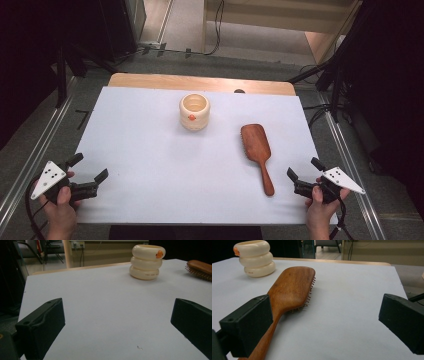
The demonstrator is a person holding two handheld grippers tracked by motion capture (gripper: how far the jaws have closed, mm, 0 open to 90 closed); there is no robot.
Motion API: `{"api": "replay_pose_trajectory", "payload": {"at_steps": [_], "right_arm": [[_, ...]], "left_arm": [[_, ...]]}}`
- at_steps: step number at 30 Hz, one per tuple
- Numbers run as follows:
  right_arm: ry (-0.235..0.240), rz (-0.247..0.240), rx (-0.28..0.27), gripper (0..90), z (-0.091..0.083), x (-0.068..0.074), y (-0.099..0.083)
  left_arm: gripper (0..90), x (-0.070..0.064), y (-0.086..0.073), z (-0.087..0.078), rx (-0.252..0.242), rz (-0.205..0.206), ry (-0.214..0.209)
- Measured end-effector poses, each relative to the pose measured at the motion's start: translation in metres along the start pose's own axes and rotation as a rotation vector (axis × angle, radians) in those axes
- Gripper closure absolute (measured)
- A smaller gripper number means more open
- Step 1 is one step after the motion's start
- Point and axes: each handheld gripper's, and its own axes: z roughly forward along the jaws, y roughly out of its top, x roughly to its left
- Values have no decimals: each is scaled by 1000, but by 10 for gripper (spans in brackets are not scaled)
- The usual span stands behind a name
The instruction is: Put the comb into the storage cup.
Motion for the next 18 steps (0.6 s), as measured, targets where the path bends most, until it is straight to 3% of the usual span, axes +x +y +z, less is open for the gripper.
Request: {"api": "replay_pose_trajectory", "payload": {"at_steps": [6, 7, 8, 9, 11, 12, 14, 15, 17, 18], "right_arm": [[2, 0, 18, 11, -1, 0, 3], [5, -3, 22, 49, -2, 1, 3], [-2, -11, 32, 62, -2, 2, 4], [-28, -17, 57, 141, -3, 5, 6], [-31, -25, 73, 142, -3, 5, 8], [-71, -37, 113, 142, -2, 8, 11], [-78, -47, 126, 143, -3, 10, 13], [-111, -77, 153, 217, -3, 14, 18], [-118, -94, 165, 355, -5, 16, 23], [-118, -94, 165, 355, -5, 16, 23]], "left_arm": [[0, 0, 0, 0, -2, -6, 14], [0, 0, 0, 0, -3, -7, 14], [0, 0, 0, 0, -2, -7, 15], [0, 0, 0, 0, -2, -8, 19], [0, 0, 0, 0, -2, -9, 19], [0, 0, 0, 1, 1, -7, 18], [0, 0, 0, 0, 1, -8, 21], [0, 0, -1, 0, 0, -10, 20], [0, 1, -1, 0, -1, -13, 19], [0, 1, -1, 0, -3, -14, 17]]}}
